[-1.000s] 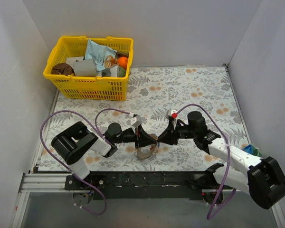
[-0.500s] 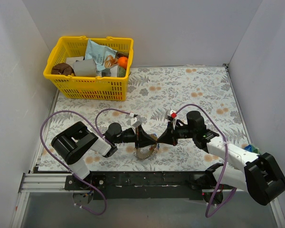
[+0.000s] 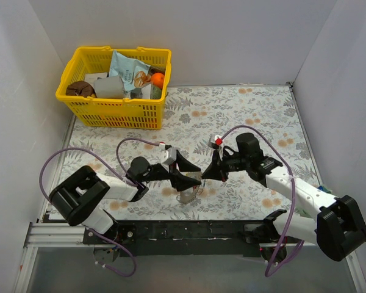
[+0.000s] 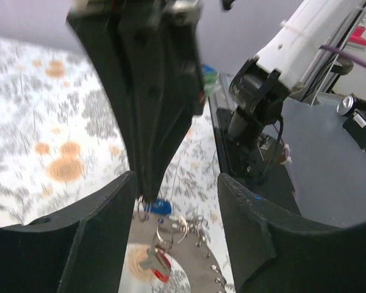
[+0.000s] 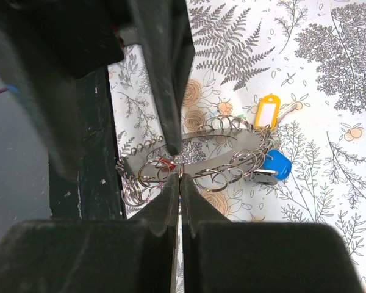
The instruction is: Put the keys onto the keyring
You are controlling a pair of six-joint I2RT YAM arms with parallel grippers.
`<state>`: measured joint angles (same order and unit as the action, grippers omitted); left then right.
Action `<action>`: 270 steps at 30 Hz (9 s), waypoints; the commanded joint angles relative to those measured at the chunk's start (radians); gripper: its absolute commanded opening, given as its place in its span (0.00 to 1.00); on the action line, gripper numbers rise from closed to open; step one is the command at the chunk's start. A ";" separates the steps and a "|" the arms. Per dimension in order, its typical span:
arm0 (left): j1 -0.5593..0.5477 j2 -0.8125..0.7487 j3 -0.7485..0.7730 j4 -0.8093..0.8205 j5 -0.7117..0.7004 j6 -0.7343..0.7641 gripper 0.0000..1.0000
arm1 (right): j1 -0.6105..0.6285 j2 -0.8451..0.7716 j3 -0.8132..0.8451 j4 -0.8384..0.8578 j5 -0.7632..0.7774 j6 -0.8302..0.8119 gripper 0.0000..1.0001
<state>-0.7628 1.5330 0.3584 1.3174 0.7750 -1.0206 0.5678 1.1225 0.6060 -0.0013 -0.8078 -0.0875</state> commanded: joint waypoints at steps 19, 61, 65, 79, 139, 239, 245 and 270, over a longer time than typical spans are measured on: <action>0.008 -0.174 0.360 -1.106 0.064 0.600 0.57 | 0.067 0.152 0.279 -0.459 0.130 -0.195 0.01; 0.010 -0.102 0.200 -0.770 0.110 0.508 0.32 | 0.118 0.157 0.267 -0.444 0.157 -0.210 0.01; 0.011 -0.120 0.127 -0.638 0.073 0.429 0.36 | 0.118 0.152 0.265 -0.440 0.148 -0.210 0.01; 0.011 -0.034 0.158 -0.534 0.084 0.375 0.31 | 0.118 0.151 0.261 -0.437 0.145 -0.213 0.01; 0.010 0.188 -0.042 0.496 -0.043 -0.001 0.00 | -0.020 -0.047 0.143 -0.191 0.098 0.002 0.72; 0.010 0.009 -0.004 0.516 0.044 -0.041 0.00 | -0.060 -0.101 -0.117 0.098 -0.159 0.048 0.21; 0.010 -0.008 -0.003 0.511 0.101 -0.052 0.00 | -0.072 -0.155 -0.140 0.141 -0.156 0.048 0.50; 0.010 0.015 0.007 0.526 0.125 -0.082 0.00 | -0.077 -0.098 -0.169 0.274 -0.318 0.126 0.41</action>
<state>-0.7544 1.5631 0.3389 1.3174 0.8986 -1.1007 0.4931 1.0092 0.4427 0.2153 -1.0622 0.0265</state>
